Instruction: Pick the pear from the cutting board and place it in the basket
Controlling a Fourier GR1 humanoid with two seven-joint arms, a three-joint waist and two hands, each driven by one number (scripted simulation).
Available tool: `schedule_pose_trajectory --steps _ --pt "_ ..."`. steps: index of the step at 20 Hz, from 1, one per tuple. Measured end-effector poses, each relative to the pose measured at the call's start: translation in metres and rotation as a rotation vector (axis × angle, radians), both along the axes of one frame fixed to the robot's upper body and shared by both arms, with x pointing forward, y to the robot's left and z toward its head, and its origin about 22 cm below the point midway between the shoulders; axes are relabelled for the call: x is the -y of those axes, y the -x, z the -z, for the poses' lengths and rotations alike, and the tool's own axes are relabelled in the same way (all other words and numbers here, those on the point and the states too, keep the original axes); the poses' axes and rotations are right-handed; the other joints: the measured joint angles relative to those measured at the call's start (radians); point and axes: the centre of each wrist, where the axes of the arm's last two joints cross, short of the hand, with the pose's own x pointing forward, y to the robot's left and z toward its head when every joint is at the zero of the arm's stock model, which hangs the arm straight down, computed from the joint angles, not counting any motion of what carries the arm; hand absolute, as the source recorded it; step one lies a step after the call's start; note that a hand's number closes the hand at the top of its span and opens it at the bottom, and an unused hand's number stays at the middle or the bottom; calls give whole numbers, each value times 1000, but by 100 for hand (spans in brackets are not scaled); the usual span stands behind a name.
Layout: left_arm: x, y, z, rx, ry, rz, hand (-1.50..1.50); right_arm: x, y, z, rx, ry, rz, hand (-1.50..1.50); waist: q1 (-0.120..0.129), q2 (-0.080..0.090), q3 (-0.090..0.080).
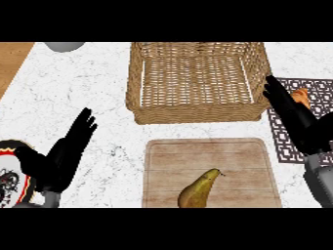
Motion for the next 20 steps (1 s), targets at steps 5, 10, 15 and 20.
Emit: schedule_pose_trajectory --steps 5,10,15,20 --pt "-23 12 25 -156 -80 -77 0 -59 -6 -8 118 -60 55 150 -28 -15 -14" --pt "-36 23 45 -292 -151 -96 0 -157 6 -8 216 4 -35 -150 -17 -20 -20" --pt "-41 21 46 -307 -171 -93 0 -224 26 13 223 163 28 -150 -14 -26 -20" --pt "-51 26 48 -336 -185 -121 0 -237 14 22 211 448 100 -150 -39 -51 -26"
